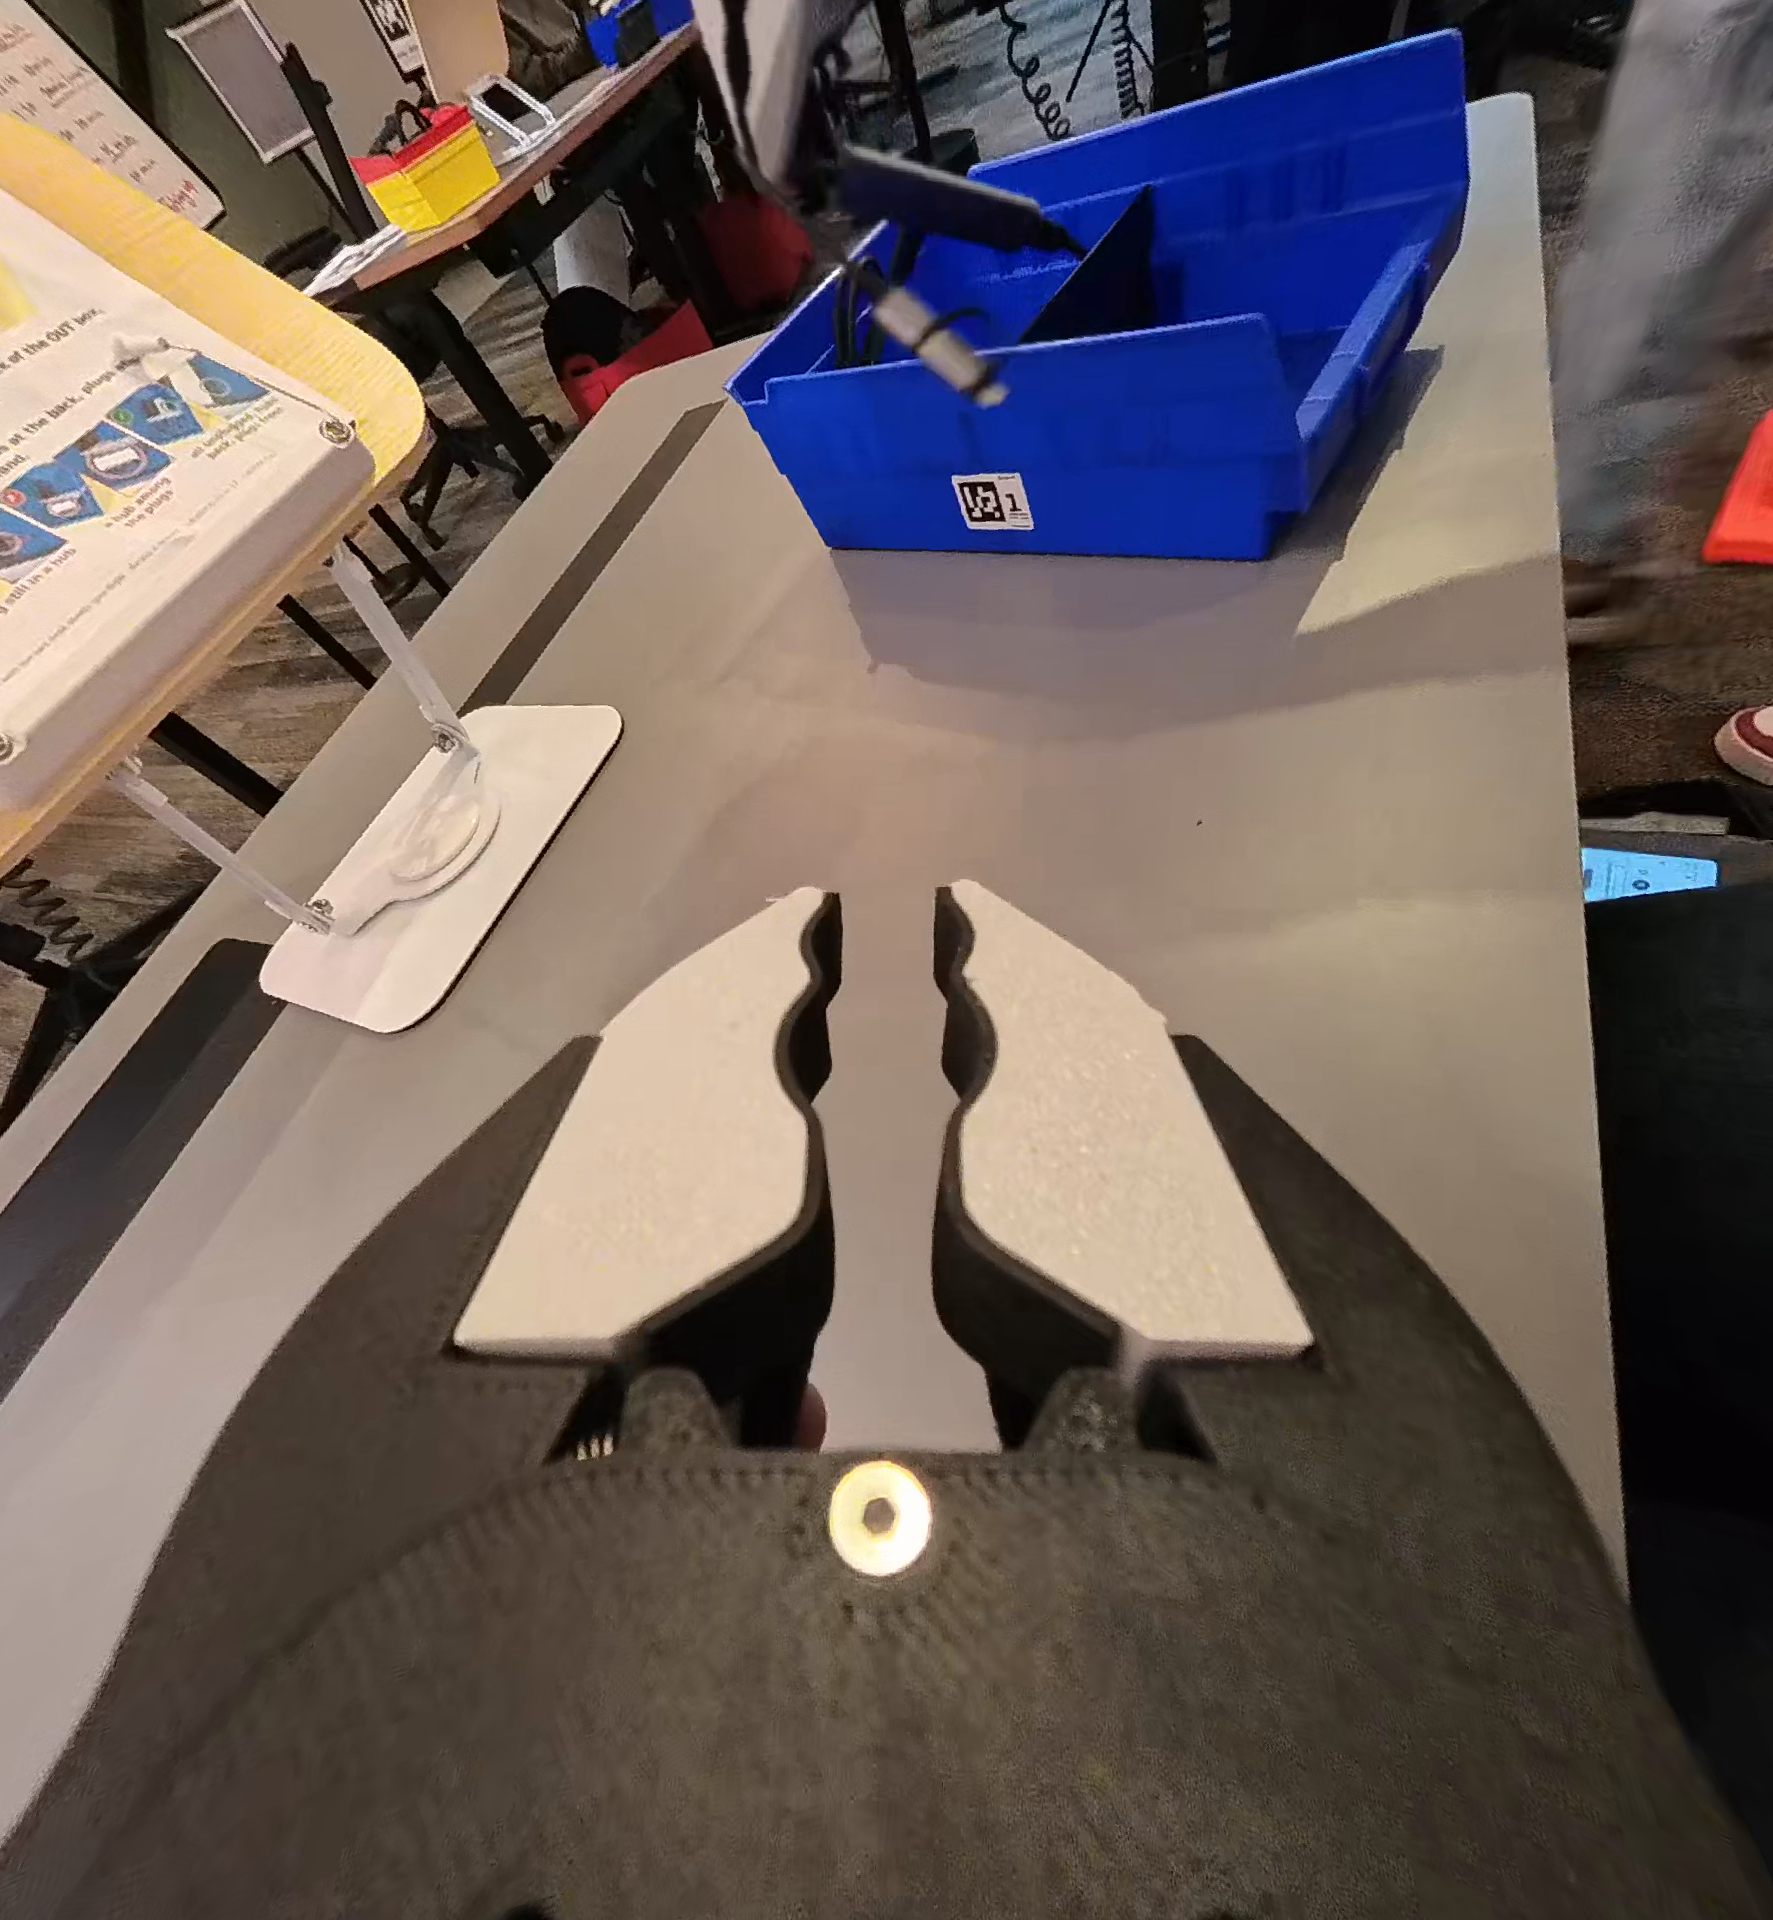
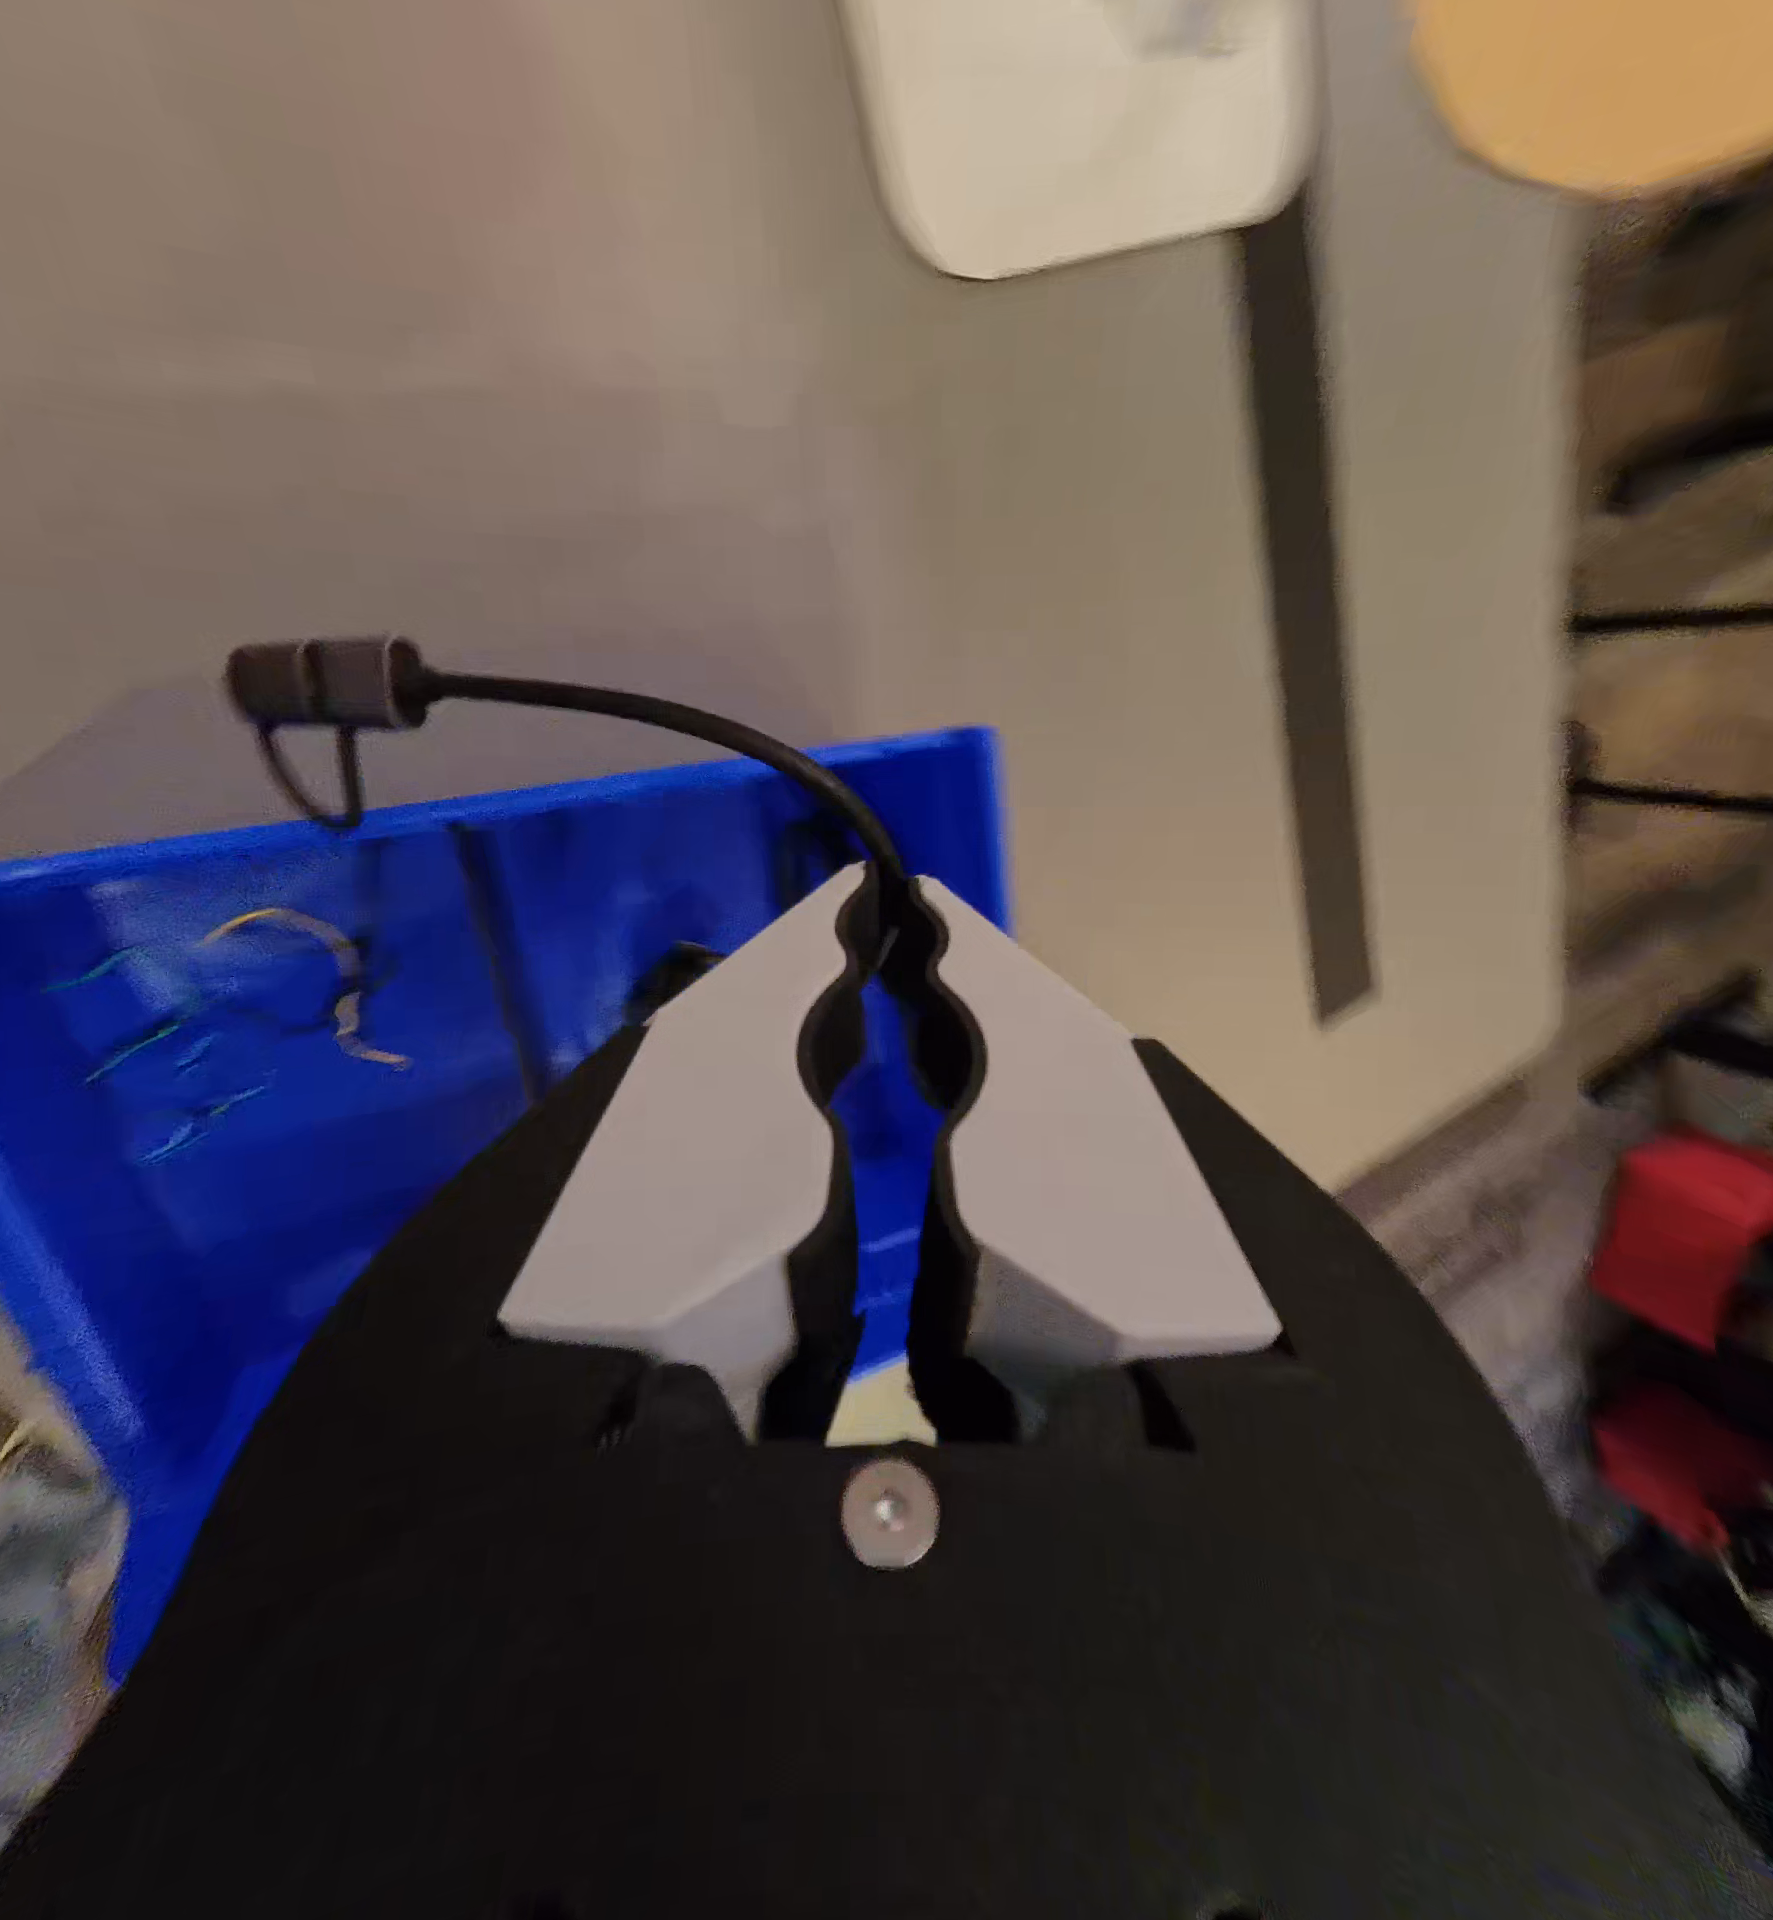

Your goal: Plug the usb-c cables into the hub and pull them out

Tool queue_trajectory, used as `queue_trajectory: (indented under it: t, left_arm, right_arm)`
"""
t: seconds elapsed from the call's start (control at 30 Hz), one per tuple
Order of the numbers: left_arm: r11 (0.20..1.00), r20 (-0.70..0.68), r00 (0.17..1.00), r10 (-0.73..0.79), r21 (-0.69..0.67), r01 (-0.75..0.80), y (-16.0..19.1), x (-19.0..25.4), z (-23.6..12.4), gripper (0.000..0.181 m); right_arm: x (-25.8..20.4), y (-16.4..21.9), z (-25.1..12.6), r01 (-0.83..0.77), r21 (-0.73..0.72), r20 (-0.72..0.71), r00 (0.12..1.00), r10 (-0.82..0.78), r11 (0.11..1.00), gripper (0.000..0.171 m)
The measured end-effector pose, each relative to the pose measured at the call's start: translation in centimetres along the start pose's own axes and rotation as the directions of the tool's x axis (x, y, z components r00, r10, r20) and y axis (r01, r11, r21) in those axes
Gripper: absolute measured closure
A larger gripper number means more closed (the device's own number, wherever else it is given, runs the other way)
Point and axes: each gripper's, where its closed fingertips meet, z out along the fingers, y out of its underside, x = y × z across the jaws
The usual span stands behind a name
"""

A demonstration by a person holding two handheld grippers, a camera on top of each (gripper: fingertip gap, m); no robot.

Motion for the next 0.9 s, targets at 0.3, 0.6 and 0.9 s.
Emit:
queue_trajectory:
  t: [0.3,0.6,0.9]
  left_arm:
    - [1.000,-0.003,1.000,0.007,-0.006,-0.007,-0.1,0.4,0.2,0.165]
    - [1.000,-0.009,1.000,0.012,-0.010,-0.012,-0.1,0.7,0.3,0.165]
    - [1.000,0.004,1.000,0.024,-0.001,-0.024,-0.6,0.4,-0.2,0.165]
  right_arm:
    - [4.6,5.0,-4.4,0.001,-0.100,-0.486,0.872,-0.050,0.995,0.171]
    - [5.9,6.8,-4.4,-0.069,-0.197,-0.715,0.693,-0.095,0.978,0.171]
    - [2.5,5.0,0.2,-0.066,-0.245,-0.754,0.641,-0.147,0.967,0.171]
